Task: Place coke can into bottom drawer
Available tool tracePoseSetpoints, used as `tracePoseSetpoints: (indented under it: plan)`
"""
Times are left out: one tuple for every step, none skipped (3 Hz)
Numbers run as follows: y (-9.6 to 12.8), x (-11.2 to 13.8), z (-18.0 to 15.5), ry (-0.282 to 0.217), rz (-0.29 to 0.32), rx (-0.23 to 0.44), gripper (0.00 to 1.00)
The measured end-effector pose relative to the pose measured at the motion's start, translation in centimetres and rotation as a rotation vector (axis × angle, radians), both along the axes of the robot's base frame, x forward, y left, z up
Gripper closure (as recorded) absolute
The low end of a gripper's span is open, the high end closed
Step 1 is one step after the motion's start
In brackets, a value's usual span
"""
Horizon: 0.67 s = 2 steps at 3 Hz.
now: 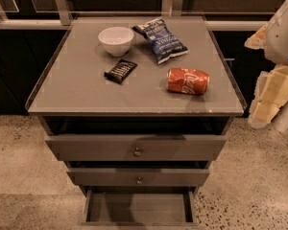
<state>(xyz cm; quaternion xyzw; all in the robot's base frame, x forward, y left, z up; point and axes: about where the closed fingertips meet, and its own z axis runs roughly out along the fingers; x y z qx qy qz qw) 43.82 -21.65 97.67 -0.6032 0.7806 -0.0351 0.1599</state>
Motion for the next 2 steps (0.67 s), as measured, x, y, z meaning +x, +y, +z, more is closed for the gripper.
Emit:
tracePoseSetpoints:
  plan:
    - [0.1, 0.2, 0.0, -0.003, 0.001, 0.002, 0.00]
    - [1.3, 3.5, -1.0, 0.011, 0.036, 0.023, 0.00]
